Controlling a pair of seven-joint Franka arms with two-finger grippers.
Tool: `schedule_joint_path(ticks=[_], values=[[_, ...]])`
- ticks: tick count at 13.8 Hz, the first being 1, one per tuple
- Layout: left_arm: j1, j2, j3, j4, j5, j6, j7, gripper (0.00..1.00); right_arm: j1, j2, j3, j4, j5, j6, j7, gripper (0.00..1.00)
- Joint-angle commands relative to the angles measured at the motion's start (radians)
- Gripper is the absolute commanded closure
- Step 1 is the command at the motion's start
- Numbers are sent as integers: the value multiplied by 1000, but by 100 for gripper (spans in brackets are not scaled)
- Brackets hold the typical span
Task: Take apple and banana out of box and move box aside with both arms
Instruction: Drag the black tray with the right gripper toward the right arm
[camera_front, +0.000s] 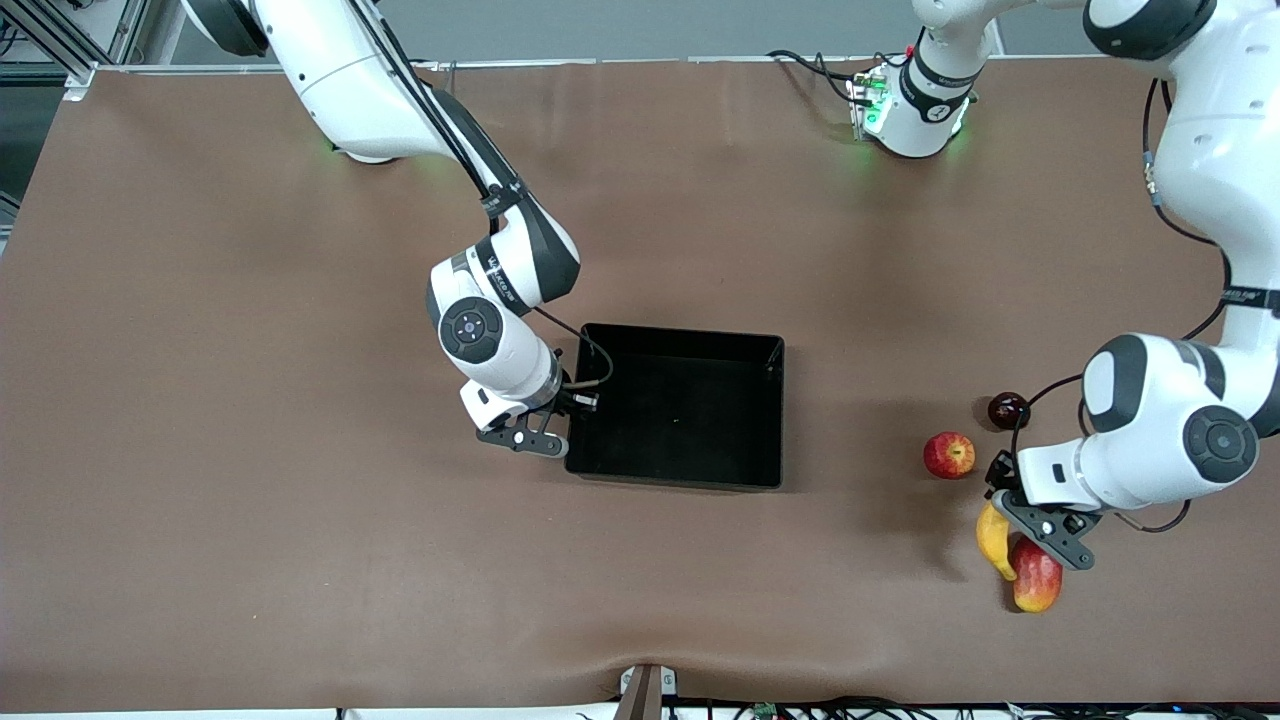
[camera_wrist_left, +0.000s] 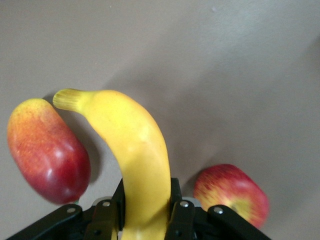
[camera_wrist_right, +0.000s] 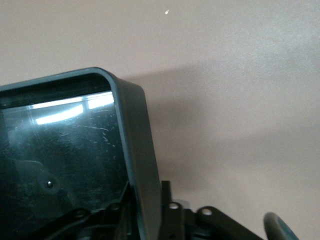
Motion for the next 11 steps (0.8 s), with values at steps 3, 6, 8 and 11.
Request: schedule_joint_path(ticks=[3,6,8,11], values=[[-2,89,21,8,2,135,1,100,-6,-14,-9,19,-9,-18,28,100],[-2,103,26,0,-47,145,-29,100,-51,-34,-8,55,-3,-58,22,100],[-2,107,32,-3,-50,146,-36,51,-103,-57,-8,118,-1,-191,14,100],[-1,58,30,-32,-53,139,-165,0,-172,-104,-9,166,-4,-326,-36,100]])
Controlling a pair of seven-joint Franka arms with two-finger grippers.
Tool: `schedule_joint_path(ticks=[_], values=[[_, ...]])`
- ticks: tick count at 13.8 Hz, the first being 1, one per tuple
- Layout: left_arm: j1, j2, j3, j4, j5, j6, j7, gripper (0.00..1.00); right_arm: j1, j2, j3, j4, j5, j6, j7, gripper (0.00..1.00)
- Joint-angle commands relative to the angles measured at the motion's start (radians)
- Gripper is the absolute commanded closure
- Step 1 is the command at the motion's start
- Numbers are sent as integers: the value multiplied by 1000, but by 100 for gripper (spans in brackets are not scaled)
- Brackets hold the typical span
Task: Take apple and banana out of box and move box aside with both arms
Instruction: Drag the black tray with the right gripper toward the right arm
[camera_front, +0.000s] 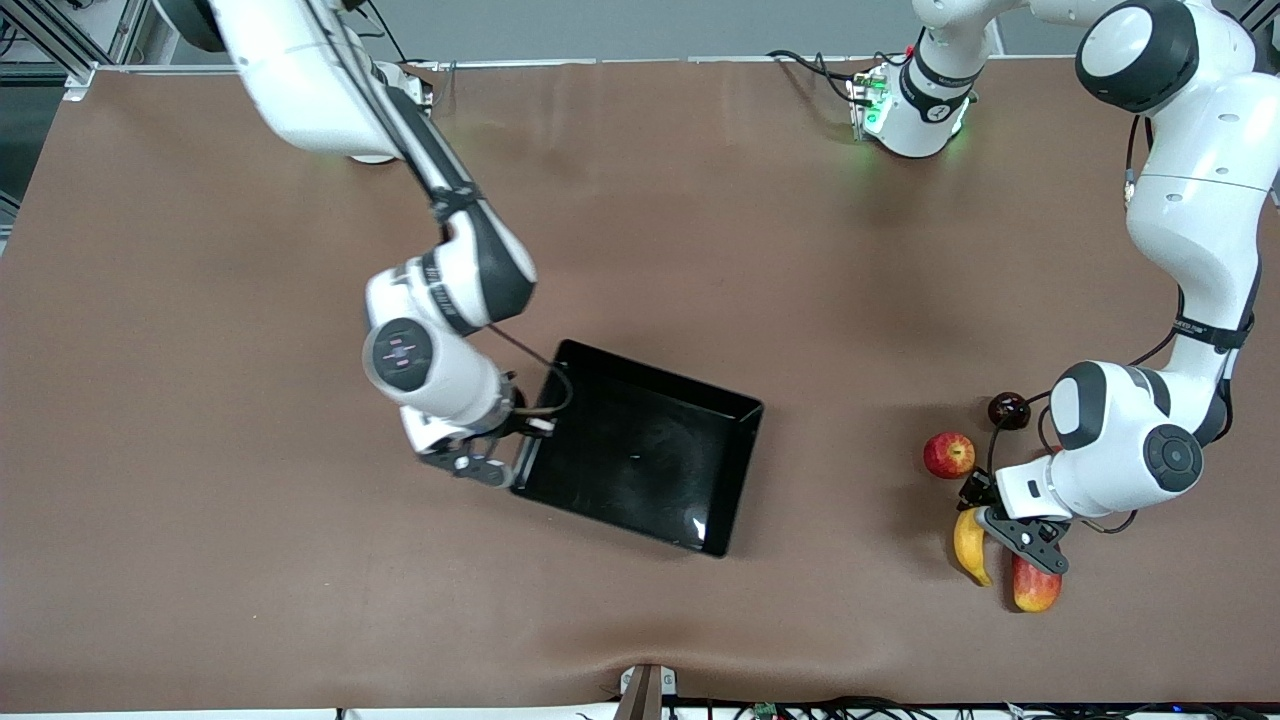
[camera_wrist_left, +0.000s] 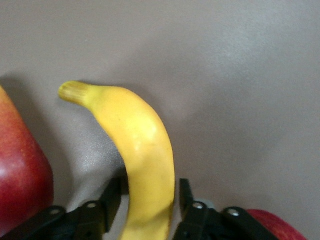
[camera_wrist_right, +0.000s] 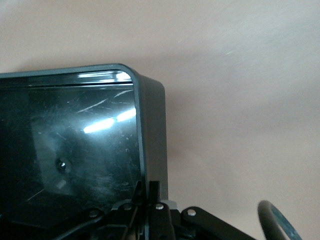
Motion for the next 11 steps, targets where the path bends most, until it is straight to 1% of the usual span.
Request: schedule_joint_path(ticks=[1,2,3,6,7,9,11], values=[[-4,-80,2,-30,-20,-12,-88,0,-84,-84,15,9,-3,-67,-77,100],[-1,-113,-2,-37,-20,-42,-117,0,-125,-107,16,3,-3,-76,-125,100],[-1,-152,-2,-39,-20,-82,-142,0,-168,-127,16,3,-3,-114,-182,100],[-4,-253,-2,-36,-18,-222,-258,0,-320,-194,15,-16,-6,-290,-414,100],[-7,-296,-2,-36,-20,-271,-301,0,-374,-231,12,-46,-10,-323,-513,100],[-9,-382,-7,-38,-21,-363,-380,0,-505,-300,12,-144,-13,-340,-657,100],[-9,-455,-19,-38,-21,-460,-437,0,-607,-328,10,-215,-39,-337,-800,100]])
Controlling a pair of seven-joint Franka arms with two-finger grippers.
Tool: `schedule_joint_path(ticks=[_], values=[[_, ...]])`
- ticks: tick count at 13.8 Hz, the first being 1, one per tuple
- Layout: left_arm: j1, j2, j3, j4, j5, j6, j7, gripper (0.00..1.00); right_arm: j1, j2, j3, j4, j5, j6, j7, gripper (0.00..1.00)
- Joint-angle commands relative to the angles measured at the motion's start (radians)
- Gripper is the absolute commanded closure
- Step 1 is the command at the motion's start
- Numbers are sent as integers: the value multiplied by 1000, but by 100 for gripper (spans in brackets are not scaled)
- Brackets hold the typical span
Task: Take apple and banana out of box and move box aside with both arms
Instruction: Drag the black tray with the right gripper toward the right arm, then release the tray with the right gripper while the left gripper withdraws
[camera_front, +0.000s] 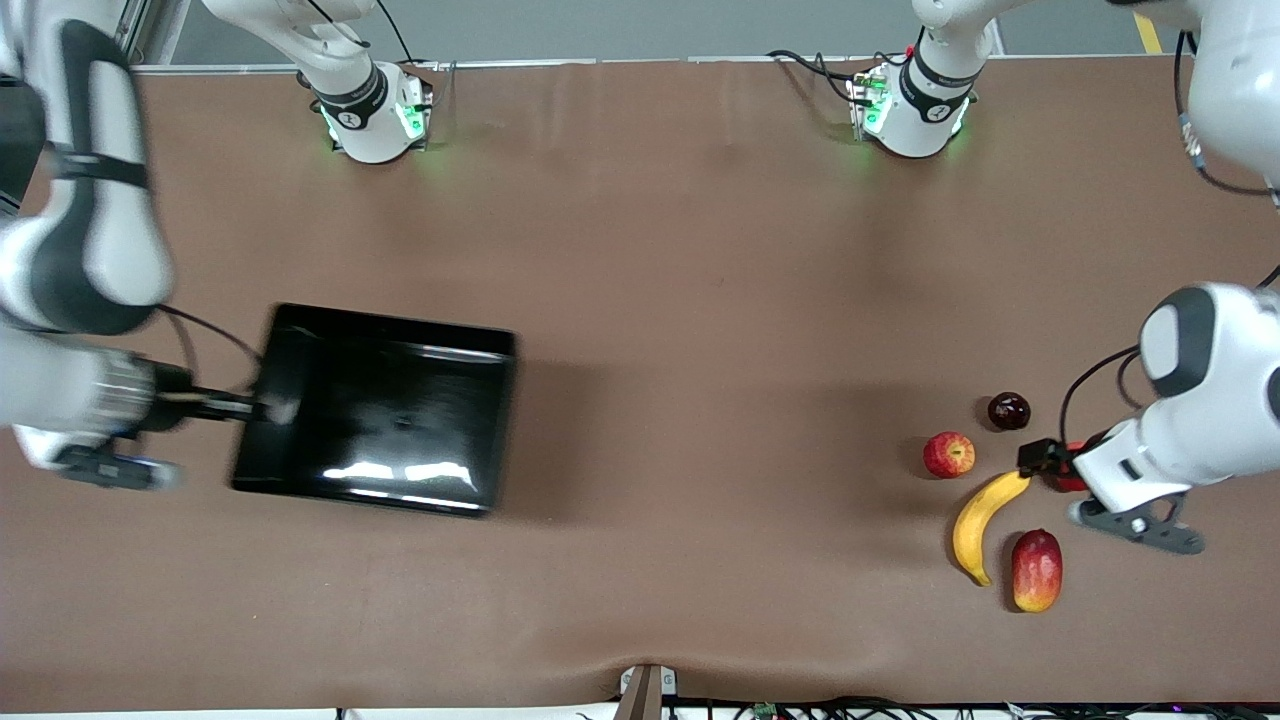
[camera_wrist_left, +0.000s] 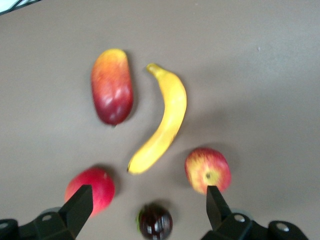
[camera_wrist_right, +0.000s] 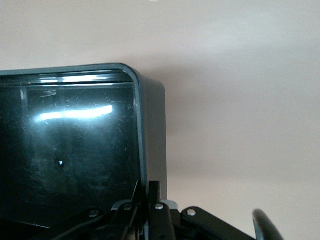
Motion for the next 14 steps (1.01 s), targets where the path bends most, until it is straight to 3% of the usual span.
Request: schedule_joint_path(ticks=[1,3,6,12,14], values=[[-1,-131,0,-39,-22,-118,-70,0,-131,-81,28,-140,-33,17,-145,100],[2,-195,-18,-39,-27,-176,-100,0,-223,-47,29,-144,-67,106,-262,100],[5,-271,-29,-39,-112,-250,-179,0,-280,94,29,-163,-69,272,-403,100],[10,-407,-26,-36,-156,-325,-251,0,-321,140,32,-209,-38,322,-452,100],[-33,-442,23,-40,-154,-330,-249,0,-337,146,35,-265,-8,374,-455,100]])
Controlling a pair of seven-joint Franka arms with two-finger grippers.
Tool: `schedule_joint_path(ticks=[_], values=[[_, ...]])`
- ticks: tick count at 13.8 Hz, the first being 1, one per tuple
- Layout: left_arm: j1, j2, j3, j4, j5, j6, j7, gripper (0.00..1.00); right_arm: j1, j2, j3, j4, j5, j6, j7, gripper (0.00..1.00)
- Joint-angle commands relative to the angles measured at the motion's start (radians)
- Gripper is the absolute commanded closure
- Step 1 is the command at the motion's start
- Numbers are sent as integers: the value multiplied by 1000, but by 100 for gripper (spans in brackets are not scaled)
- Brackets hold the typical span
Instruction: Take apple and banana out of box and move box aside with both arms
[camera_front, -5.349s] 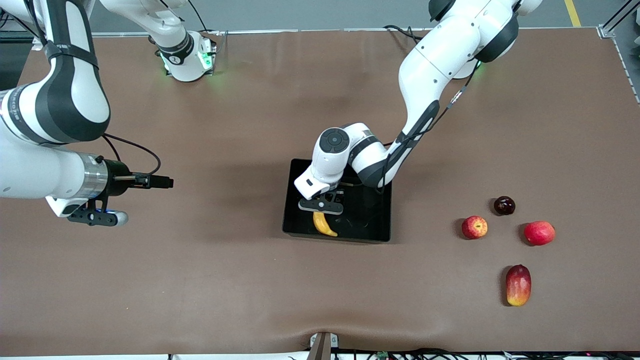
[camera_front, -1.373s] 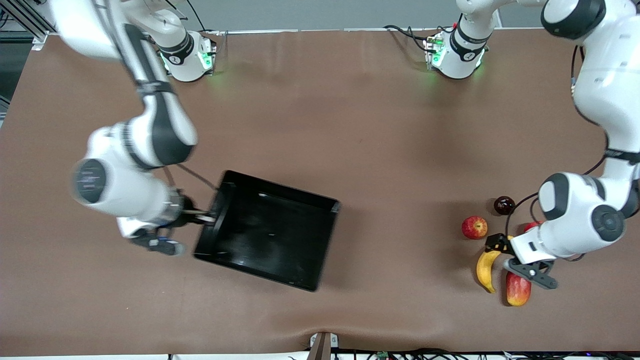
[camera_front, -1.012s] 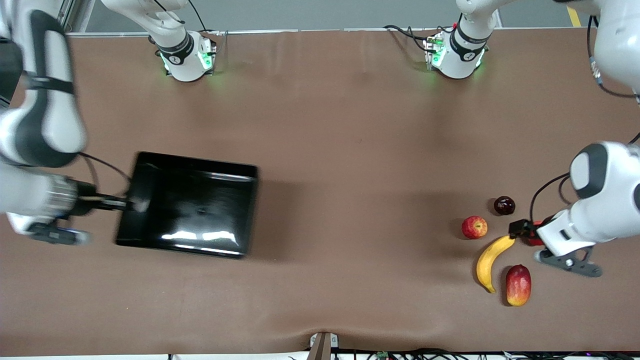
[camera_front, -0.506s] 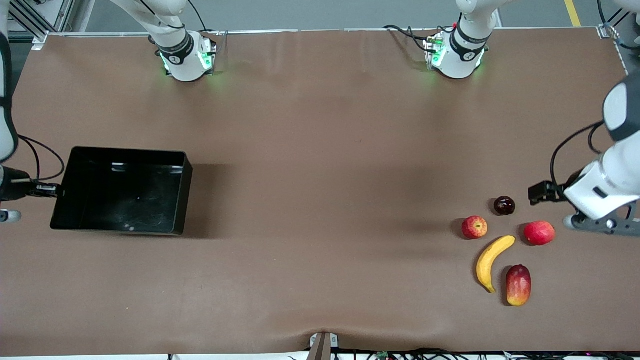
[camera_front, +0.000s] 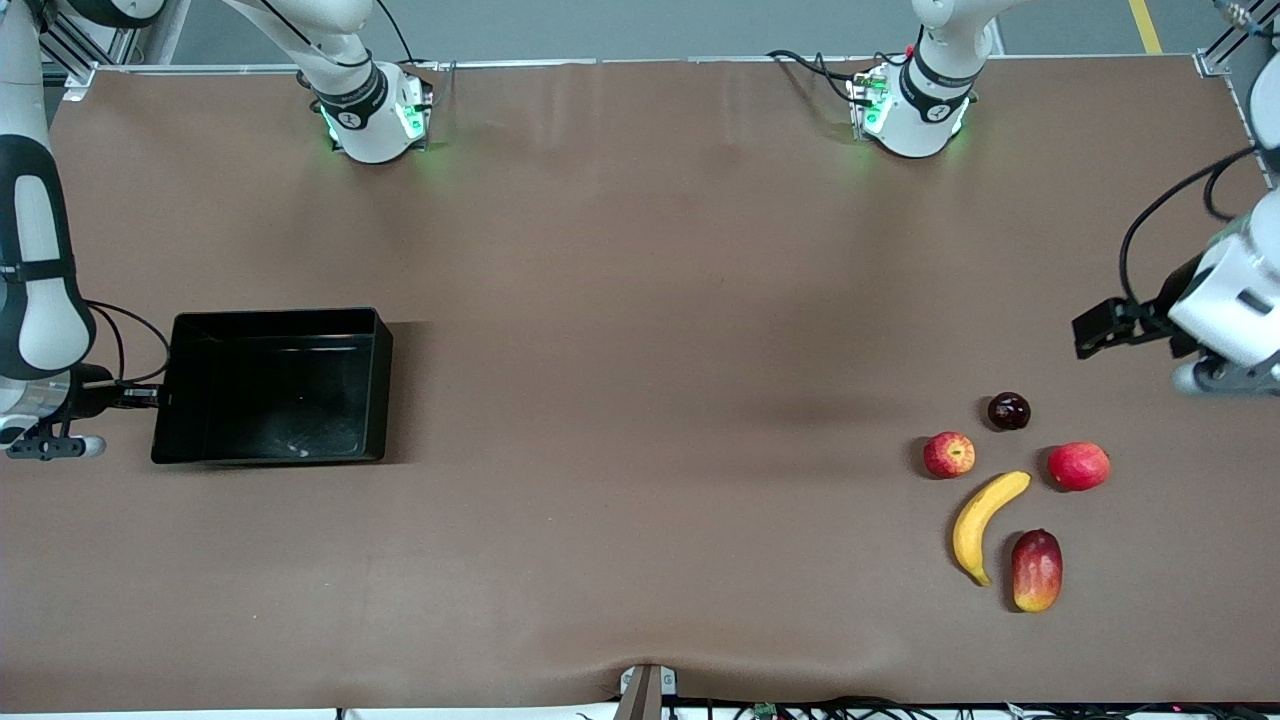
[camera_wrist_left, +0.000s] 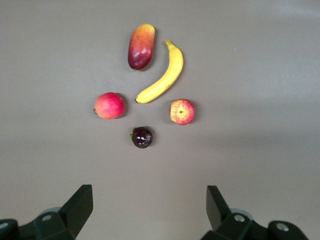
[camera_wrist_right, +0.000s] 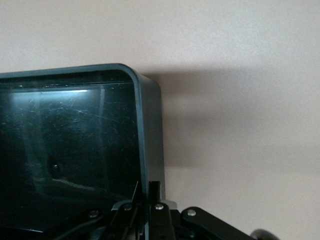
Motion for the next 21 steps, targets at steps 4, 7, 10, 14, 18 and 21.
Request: schedule_joint_path(ticks=[4,7,10,14,18,21], values=[[-197,-118,258,-34,-23,-43,0,0,-45,-33,29,-37,53,4,-99,0],[-338,-173,405,-107,-74,-40,8,0,-31,-37,33,174,56,-152,-163,0],[-402,-237,478,-167,-126,-39,11,0,-16,-34,47,345,56,-153,-254,0],[-397,-290,467,-201,-138,-45,12,0,93,-34,79,529,24,-142,-242,0],[-399,-328,460,-244,-185,-46,-17,0,216,-85,81,536,-24,-160,-40,0],[-400,-334,458,-267,-186,-58,-50,0,268,-163,82,531,-74,-360,221,0]])
